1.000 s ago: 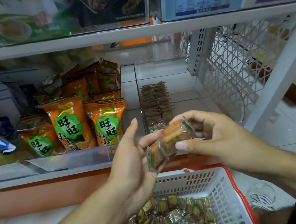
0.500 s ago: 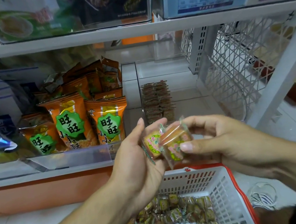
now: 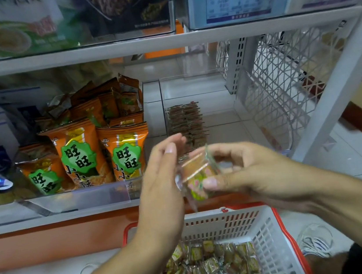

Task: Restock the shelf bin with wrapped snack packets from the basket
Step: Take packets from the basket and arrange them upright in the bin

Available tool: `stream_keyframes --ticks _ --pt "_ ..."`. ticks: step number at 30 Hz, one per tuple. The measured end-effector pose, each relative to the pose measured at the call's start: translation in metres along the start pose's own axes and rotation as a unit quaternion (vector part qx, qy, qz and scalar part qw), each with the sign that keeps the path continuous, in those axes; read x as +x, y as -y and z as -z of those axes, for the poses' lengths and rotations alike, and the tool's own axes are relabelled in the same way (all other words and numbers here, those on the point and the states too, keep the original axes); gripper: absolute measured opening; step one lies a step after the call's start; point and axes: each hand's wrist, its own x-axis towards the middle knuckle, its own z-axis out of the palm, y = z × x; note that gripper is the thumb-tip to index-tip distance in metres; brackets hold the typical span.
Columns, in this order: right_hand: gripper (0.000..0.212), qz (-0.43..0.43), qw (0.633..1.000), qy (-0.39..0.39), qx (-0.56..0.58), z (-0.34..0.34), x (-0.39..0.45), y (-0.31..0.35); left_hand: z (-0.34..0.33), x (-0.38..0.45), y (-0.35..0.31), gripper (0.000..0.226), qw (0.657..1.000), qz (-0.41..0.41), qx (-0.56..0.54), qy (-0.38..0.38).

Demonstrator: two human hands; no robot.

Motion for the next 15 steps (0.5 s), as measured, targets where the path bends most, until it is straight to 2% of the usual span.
stream_keyframes --ticks 1,2,4,5,8,11,13,15 --pt "0.047 0.031 0.995 -0.052 -0.078 0.007 0.004 0.006 0.002 0.003 0.0 0.026 0.999 -0.03 0.029 -0.022" --pt "0.047 0.062 0.974 -0.122 -0.178 0.016 0.01 0.011 0.004 0.006 0.001 0.02 0.997 -0.043 0.045 -0.036" --pt "0.048 0.095 0.907 -0.236 -0.335 0.035 0.022 0.02 0.006 0.01 0.006 0.02 0.995 -0.04 0.086 -0.04" --pt "0.046 0.096 0.882 -0.258 -0.382 0.043 0.029 0.023 0.006 0.012 0.008 0.025 0.993 -0.029 0.107 -0.035" --pt "0.047 0.033 0.849 -0.236 -0.471 0.063 0.054 0.017 0.003 0.018 0.016 0.039 0.988 0.01 0.148 -0.032" --pt "0.041 -0.051 0.814 -0.159 -0.557 0.069 0.083 -0.003 0.002 0.022 0.022 0.043 0.984 0.046 0.17 -0.033" --pt "0.037 -0.073 0.794 -0.14 -0.588 0.067 0.099 -0.014 0.002 0.024 0.025 0.045 0.98 0.065 0.185 -0.033" --pt "0.043 -0.068 0.791 -0.152 -0.589 0.064 0.11 -0.02 0.003 0.025 0.027 0.046 0.979 0.075 0.188 -0.03"
